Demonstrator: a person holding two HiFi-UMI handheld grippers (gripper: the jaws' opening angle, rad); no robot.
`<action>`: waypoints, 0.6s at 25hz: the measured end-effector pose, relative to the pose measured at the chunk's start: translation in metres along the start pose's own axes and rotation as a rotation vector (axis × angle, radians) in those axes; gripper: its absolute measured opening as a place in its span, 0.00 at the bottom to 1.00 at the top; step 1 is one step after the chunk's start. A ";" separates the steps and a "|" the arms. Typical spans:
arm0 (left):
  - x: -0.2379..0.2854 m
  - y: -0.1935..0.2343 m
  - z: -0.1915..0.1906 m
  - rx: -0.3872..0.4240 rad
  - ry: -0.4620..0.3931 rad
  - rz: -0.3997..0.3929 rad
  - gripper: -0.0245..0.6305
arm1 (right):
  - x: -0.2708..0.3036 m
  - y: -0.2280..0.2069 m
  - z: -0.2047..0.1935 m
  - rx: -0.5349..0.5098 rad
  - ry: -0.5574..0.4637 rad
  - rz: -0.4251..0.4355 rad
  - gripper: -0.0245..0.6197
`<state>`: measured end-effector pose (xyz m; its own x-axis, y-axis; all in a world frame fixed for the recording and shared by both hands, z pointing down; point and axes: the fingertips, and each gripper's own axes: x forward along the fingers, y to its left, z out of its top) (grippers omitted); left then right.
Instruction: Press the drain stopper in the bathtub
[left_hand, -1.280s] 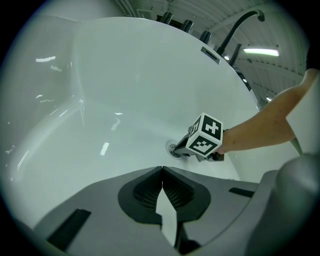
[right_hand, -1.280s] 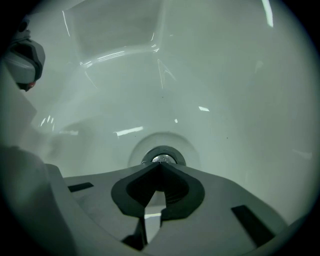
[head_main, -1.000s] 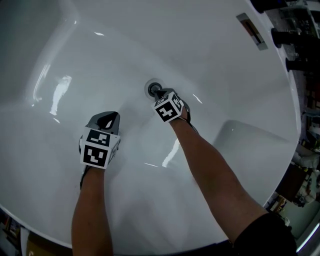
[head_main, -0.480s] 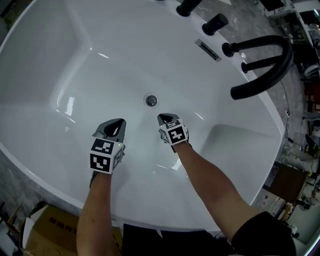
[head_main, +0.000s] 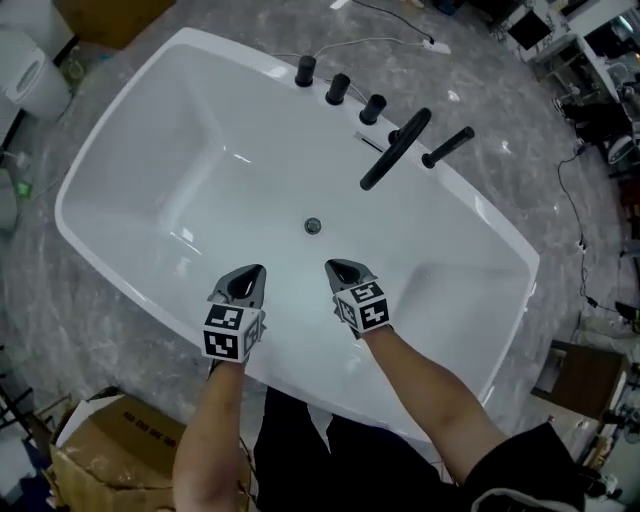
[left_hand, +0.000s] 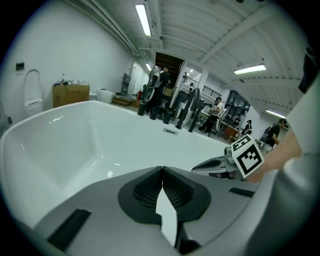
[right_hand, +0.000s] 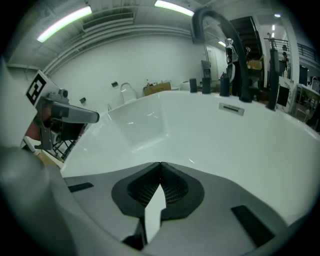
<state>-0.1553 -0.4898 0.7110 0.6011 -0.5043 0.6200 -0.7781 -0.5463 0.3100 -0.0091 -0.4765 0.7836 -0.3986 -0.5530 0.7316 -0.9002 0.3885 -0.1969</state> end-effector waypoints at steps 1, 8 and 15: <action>-0.017 -0.014 0.006 0.006 -0.004 0.004 0.06 | -0.024 0.011 0.007 0.001 -0.019 0.012 0.06; -0.108 -0.111 0.036 0.017 -0.059 0.051 0.06 | -0.178 0.061 0.038 0.053 -0.155 0.082 0.06; -0.197 -0.215 0.053 -0.004 -0.178 0.111 0.06 | -0.325 0.101 0.040 -0.040 -0.293 0.157 0.06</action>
<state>-0.0964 -0.3083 0.4838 0.5344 -0.6713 0.5136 -0.8416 -0.4785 0.2503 0.0223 -0.2872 0.4993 -0.5703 -0.6706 0.4744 -0.8187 0.5109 -0.2620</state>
